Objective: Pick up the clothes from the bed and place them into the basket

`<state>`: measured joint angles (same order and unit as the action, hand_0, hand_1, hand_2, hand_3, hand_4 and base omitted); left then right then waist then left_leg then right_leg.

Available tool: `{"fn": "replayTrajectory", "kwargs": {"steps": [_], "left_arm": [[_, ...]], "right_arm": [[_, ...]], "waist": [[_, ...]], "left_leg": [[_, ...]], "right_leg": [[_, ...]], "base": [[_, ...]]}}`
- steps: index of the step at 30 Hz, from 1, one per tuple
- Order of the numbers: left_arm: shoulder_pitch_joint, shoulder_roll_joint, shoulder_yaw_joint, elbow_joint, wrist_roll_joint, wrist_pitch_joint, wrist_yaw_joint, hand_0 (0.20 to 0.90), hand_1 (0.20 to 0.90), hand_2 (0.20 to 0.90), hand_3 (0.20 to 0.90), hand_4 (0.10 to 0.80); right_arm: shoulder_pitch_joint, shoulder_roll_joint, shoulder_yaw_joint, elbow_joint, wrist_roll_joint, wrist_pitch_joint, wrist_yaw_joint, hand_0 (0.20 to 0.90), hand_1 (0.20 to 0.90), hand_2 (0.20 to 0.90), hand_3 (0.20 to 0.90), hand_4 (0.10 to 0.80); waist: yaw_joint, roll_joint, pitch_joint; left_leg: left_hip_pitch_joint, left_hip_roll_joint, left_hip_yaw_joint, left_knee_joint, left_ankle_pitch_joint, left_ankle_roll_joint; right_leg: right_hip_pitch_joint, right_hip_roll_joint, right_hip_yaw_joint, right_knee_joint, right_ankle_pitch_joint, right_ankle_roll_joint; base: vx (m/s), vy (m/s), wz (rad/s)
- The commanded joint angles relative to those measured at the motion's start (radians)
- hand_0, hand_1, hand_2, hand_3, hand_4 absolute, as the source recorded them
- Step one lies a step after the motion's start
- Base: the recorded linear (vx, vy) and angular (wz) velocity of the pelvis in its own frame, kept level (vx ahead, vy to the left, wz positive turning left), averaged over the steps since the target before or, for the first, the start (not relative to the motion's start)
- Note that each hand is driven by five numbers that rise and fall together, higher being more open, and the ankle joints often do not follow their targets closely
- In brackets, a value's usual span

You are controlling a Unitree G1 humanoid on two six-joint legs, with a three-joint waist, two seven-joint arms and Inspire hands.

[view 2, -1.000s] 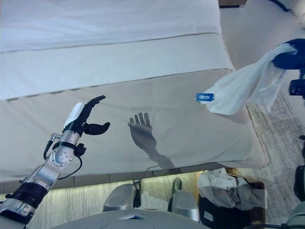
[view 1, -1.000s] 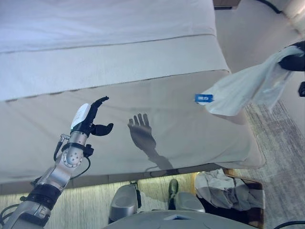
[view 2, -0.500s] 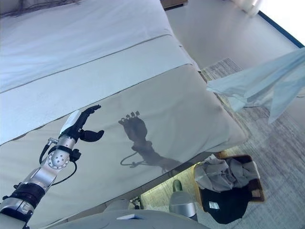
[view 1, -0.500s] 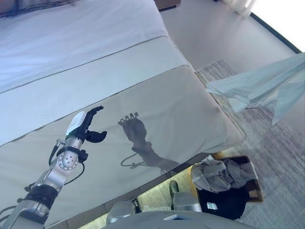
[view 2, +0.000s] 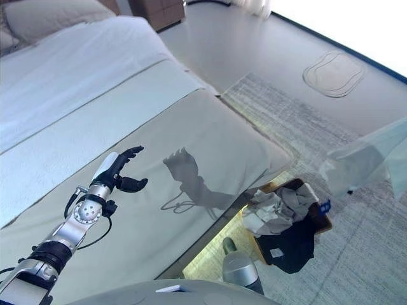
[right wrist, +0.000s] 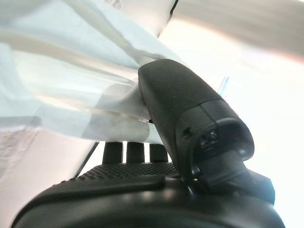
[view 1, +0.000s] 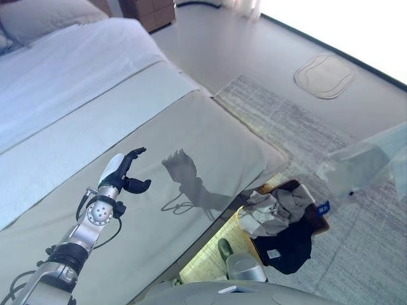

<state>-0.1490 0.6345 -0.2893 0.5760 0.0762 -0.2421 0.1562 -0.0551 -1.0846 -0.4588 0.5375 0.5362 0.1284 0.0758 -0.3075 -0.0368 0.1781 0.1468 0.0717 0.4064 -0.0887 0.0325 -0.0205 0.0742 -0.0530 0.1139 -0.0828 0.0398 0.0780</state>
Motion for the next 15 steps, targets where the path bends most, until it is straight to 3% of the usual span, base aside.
{"fn": "replayTrajectory", "kwargs": {"steps": [1,15], "left_arm": [[-0.063,0.025,0.007,0.029,-0.033,-0.044,0.014,0.9,0.9,0.9,0.9,0.8],[-0.094,0.021,-0.008,0.011,-0.029,-0.003,-0.05,0.9,0.9,0.9,0.9,0.8]], "right_arm": [[-0.041,-0.056,-0.082,-0.022,0.054,-0.144,-0.015,0.3,0.3,0.3,0.2,0.1],[-0.018,0.133,0.013,0.03,0.002,-0.115,0.069,0.3,0.3,0.3,0.2,0.1]], "waist": [[0.027,-0.016,-0.126],[0.001,0.017,-0.108]], "left_leg": [[0.016,0.017,-0.042,0.135,-0.184,0.013],[0.026,0.021,-0.015,0.157,-0.202,0.011]], "right_leg": [[-0.122,0.012,-0.036,0.121,-0.009,0.038],[-0.145,-0.001,-0.054,0.128,0.004,0.046]], "base": [[-0.024,-0.042,-0.14],[-0.011,-0.048,-0.04]]}}
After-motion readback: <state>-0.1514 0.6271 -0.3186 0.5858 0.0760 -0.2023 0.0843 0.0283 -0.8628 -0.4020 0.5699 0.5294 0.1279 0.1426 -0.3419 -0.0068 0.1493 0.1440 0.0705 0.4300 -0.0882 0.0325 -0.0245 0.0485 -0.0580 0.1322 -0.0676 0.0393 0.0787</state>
